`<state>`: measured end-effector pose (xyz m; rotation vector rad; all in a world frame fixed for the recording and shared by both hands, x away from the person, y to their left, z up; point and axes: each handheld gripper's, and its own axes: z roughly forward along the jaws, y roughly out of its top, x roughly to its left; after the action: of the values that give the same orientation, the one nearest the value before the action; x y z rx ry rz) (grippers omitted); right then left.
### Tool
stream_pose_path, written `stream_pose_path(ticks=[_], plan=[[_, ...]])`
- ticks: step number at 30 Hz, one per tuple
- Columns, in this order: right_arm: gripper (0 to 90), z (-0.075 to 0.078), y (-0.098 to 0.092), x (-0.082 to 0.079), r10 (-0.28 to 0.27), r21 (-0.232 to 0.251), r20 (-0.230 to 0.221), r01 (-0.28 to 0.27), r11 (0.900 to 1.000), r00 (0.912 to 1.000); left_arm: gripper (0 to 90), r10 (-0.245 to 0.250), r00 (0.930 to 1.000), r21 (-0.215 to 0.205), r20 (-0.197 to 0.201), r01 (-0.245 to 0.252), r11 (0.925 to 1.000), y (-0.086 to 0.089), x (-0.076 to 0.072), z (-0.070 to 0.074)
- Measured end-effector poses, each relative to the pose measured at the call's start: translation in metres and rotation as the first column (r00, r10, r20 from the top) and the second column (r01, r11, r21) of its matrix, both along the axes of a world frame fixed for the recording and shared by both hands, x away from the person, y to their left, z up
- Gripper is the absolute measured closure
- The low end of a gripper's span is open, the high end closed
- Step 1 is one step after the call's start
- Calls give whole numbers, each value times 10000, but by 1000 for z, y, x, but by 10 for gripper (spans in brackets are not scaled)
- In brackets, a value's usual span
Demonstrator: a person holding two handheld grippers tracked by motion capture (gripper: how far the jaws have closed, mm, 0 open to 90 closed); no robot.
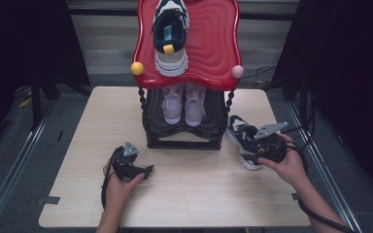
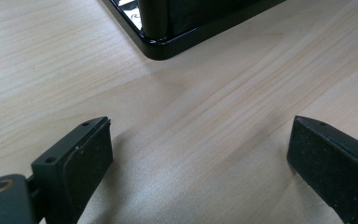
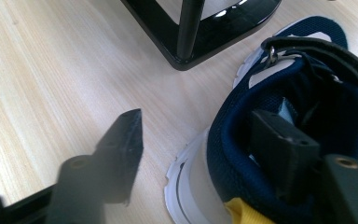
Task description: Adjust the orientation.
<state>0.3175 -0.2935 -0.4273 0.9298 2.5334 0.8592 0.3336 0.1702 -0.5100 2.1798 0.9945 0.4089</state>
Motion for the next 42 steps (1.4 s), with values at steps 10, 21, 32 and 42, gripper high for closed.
stream_pose_path(ticks=[10, 21, 32, 42], plan=[[731, -2, 2, -3, -194, -413, 456, 213, 9989, 9988, 63, 92, 10000, -56, -9, -92, 9999, 0, -1, 0], [792, 0, 7, -12, -279, 304, 116, 275, 9992, 9995, 74, 192, 9997, -99, 126, -190, 9998, -1, -2, 0], [783, 3, 32, -17, -45, 616, -134, 53, 9981, 9999, 84, 224, 9997, -99, 139, -223, 9997, -1, -4, 0], [559, 7, 35, -9, 109, 544, -700, -71, 9985, 9975, 88, 252, 9996, -94, 151, -251, 9996, 0, -4, 0]])
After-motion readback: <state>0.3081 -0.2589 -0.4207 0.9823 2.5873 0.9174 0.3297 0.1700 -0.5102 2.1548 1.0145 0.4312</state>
